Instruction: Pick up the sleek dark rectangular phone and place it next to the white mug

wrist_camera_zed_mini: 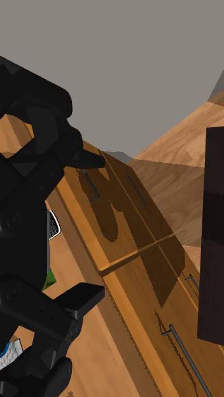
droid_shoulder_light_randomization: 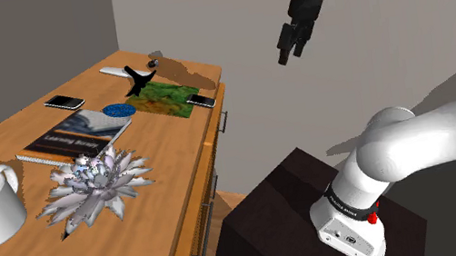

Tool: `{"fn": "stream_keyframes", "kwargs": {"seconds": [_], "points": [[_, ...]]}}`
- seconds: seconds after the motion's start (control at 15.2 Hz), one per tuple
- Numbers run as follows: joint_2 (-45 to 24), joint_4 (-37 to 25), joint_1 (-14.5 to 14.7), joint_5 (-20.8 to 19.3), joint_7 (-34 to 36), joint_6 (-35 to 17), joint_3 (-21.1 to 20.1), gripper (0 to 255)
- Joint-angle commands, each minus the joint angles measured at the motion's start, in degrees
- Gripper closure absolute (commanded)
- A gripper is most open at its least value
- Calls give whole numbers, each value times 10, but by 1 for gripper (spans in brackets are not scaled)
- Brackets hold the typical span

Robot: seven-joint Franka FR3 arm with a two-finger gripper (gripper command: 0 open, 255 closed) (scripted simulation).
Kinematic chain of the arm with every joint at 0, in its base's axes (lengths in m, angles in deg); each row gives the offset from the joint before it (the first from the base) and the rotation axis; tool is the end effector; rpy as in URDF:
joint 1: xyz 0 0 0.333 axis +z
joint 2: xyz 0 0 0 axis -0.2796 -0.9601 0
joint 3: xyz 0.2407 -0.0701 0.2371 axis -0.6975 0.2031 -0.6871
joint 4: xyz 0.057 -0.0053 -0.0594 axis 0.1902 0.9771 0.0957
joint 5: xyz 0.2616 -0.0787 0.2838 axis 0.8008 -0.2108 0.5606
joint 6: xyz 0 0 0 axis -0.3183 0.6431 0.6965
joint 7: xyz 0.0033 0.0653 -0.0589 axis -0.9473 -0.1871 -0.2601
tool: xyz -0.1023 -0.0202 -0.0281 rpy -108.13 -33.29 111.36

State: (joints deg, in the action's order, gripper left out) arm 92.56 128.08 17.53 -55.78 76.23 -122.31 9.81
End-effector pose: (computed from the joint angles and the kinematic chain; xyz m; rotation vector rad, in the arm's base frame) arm 0.2858 -0.0183 0.5977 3.0788 0.0575 0.0160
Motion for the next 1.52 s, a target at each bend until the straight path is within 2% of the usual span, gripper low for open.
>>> {"fn": "stream_keyframes", "kwargs": {"seconds": [0.0, 0.33, 0.73, 1.12, 1.45], "points": [[0, 0, 0, 0, 0, 0, 0, 0], [-83, 8, 15, 2, -42, -100, 24, 0], [-200, -10, 36, 17, -97, -208, 49, 0], [-327, -57, 59, 50, -161, -295, 67, 0], [-435, -117, 73, 91, -221, -346, 72, 0]]}}
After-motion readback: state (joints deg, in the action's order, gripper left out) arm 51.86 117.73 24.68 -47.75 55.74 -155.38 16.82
